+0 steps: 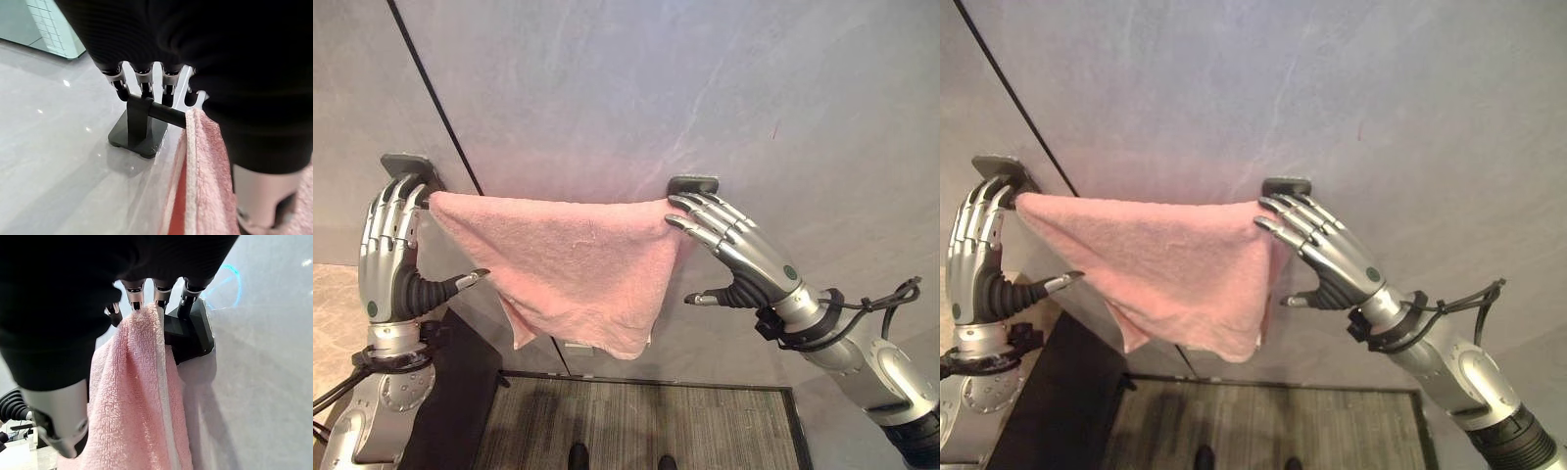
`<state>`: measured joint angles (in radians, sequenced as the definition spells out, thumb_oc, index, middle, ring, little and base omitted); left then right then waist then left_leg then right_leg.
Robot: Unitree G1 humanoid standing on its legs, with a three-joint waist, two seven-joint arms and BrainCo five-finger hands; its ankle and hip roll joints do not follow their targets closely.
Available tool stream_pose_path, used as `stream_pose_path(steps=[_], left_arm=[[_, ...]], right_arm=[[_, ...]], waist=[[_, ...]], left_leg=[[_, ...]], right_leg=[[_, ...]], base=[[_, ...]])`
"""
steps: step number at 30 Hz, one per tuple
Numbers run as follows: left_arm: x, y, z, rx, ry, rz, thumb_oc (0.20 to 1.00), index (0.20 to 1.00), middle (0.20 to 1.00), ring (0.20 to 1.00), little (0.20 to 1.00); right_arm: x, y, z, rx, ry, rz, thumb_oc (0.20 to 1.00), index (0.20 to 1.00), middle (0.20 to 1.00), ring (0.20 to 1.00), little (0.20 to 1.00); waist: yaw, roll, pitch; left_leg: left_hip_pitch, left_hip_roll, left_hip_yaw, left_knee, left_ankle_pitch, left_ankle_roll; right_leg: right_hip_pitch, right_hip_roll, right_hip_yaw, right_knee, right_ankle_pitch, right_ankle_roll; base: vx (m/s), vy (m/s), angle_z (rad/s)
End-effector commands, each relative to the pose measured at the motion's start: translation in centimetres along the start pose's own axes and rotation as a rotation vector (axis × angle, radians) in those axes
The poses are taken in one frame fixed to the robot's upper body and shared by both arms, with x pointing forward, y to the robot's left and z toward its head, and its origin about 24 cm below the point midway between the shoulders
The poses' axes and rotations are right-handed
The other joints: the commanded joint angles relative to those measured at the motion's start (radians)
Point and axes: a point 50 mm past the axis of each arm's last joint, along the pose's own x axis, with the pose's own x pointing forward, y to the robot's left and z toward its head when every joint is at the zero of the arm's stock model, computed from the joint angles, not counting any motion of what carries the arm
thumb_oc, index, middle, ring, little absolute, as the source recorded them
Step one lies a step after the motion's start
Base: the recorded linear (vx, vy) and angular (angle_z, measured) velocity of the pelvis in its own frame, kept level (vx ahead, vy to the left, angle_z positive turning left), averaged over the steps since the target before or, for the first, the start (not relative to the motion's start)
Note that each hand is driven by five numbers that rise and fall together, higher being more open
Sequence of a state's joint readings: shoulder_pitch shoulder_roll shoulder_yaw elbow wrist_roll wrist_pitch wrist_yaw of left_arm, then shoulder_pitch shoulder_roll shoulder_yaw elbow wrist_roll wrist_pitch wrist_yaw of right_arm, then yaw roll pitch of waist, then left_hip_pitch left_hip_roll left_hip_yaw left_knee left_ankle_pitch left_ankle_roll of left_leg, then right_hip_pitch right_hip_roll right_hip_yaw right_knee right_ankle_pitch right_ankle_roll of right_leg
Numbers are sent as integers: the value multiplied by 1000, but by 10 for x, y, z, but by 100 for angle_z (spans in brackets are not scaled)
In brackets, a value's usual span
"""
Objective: Put brush and paste in cup on sink, flatten towel.
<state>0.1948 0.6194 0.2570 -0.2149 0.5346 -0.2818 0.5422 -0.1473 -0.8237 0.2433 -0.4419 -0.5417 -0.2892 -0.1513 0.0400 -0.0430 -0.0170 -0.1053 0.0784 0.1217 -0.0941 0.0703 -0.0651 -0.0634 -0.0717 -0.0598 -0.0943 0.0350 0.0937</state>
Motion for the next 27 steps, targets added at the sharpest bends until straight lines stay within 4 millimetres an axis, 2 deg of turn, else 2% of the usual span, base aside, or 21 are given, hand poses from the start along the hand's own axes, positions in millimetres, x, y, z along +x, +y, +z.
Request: stream_pose_path(steps=[1, 3, 6, 8, 12, 18, 19, 22, 27], left_arm=[[-29, -24, -29, 16, 188, -225, 1000, 1000, 1000, 1000, 1000], [-26, -27, -26, -3, 182, -204, 1000, 1000, 1000, 1000, 1000], [-23, -28, -24, -10, 168, -190, 1000, 1000, 1000, 1000, 1000], [-14, -31, -18, -24, 141, -130, 1000, 1000, 1000, 1000, 1000], [0, -30, -10, -9, 88, -44, 1000, 1000, 1000, 1000, 1000], [16, -23, 2, -28, 24, 82, 1000, 1000, 1000, 1000, 1000], [20, -20, 8, -69, 17, 152, 1000, 1000, 1000, 1000, 1000], [21, -15, 12, -145, 54, 255, 1000, 1000, 1000, 1000, 1000], [5, -7, 7, -270, 162, 324, 1000, 1000, 1000, 1000, 1000]], right_arm=[[9, 0, -11, 18, 57, -33, 1000, 1000, 1000, 1000, 1000], [15, -9, -7, 25, 31, -131, 1000, 1000, 1000, 1000, 1000], [19, -12, -3, 39, 9, -176, 1000, 1000, 1000, 1000, 1000], [32, -20, 10, 98, -70, -295, 1000, 1000, 1000, 1000, 1000], [42, -34, 21, 155, -136, -441, 1000, 1000, 1000, 1000, 1000], [45, -46, 28, 205, -172, -574, 1000, 1000, 1000, 1000, 1000], [42, -50, 29, 236, -167, -648, 1000, 1000, 1000, 1000, 1000], [33, -50, 25, 278, -115, -717, 1000, 1000, 1000, 1000, 1000], [1, -44, 8, 276, 50, -722, 1000, 1000, 1000, 1000, 1000]], waist=[[15, -39, 52], [17, -36, 47], [19, -34, 44], [20, -30, 30], [20, -27, 25], [17, -24, 18], [14, -23, 14], [6, -21, 10], [-11, -16, 7]], left_leg=[[61, 15, 0, 7, -57, -11], [66, 16, 1, 7, -57, -11], [70, 16, 0, 7, -57, -11], [81, 18, 4, 7, -55, -11], [93, 23, 9, 7, -54, -14], [99, 26, 11, 7, -52, -17], [100, 28, 13, 7, -50, -19], [103, 31, 15, 7, -48, -22], [107, 35, 17, 7, -44, -25]], right_leg=[[4, -110, -37, 7, 39, 86], [8, -108, -37, 7, 38, 85], [11, -107, -35, 7, 38, 85], [18, -107, -31, 7, 40, 84], [29, -102, -29, 7, 39, 82], [33, -99, -28, 7, 38, 79], [34, -98, -26, 7, 38, 78], [36, -95, -28, 7, 37, 76], [42, -91, -32, 7, 35, 71]], base=[[0, 0, 0], [0, 0, 0], [0, 0, 0], [0, 0, 0], [0, 0, 0], [0, 0, 0], [-11, -15, -3], [-8, -17, -10], [-1, -7, -4]])
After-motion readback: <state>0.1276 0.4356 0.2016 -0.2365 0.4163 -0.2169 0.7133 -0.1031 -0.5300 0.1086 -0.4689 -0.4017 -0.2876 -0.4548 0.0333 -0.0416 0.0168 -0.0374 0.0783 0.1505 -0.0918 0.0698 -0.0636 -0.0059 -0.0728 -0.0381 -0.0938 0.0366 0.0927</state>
